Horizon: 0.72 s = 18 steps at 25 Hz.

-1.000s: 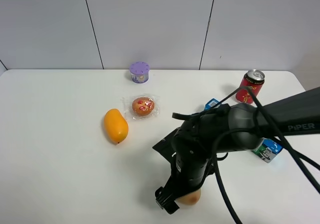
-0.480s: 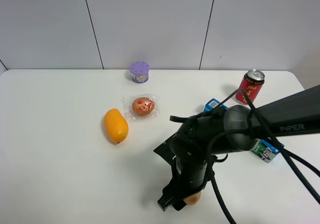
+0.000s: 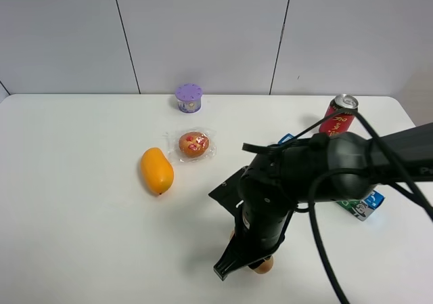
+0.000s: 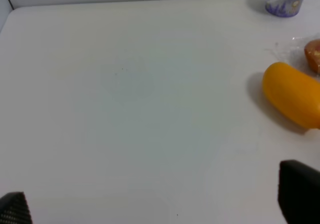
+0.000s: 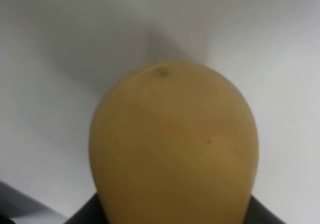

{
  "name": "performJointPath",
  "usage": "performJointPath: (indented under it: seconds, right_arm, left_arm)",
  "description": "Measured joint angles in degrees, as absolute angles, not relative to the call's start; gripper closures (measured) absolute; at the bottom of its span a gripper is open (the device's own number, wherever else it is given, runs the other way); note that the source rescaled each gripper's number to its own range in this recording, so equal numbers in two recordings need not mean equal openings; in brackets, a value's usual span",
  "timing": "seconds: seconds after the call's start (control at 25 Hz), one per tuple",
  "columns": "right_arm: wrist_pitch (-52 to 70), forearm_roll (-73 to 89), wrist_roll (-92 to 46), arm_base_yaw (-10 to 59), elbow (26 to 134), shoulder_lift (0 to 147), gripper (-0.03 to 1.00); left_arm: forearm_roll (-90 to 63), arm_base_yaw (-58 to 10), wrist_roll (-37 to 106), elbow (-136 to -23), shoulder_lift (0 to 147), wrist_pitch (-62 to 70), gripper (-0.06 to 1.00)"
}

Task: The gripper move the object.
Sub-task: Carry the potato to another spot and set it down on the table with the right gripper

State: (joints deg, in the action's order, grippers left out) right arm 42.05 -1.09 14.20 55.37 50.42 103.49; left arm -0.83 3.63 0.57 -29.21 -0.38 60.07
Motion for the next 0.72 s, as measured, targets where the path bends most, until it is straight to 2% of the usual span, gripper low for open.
performJointPath:
  seconds: [0.4,0.72]
  right_arm:
    - [45.85,-1.28,14.2,52.66,51.75,90.93,0.94]
    - [49.54,-7.57,14.2,43.5,66.35,89.85,0.93]
  left_arm:
    - [-0.83,3.63,0.57,-29.21,-0.38,60.07,-0.06]
    - [-0.83,3.63,0.57,-29.21,-0.38,60.07,-0.06]
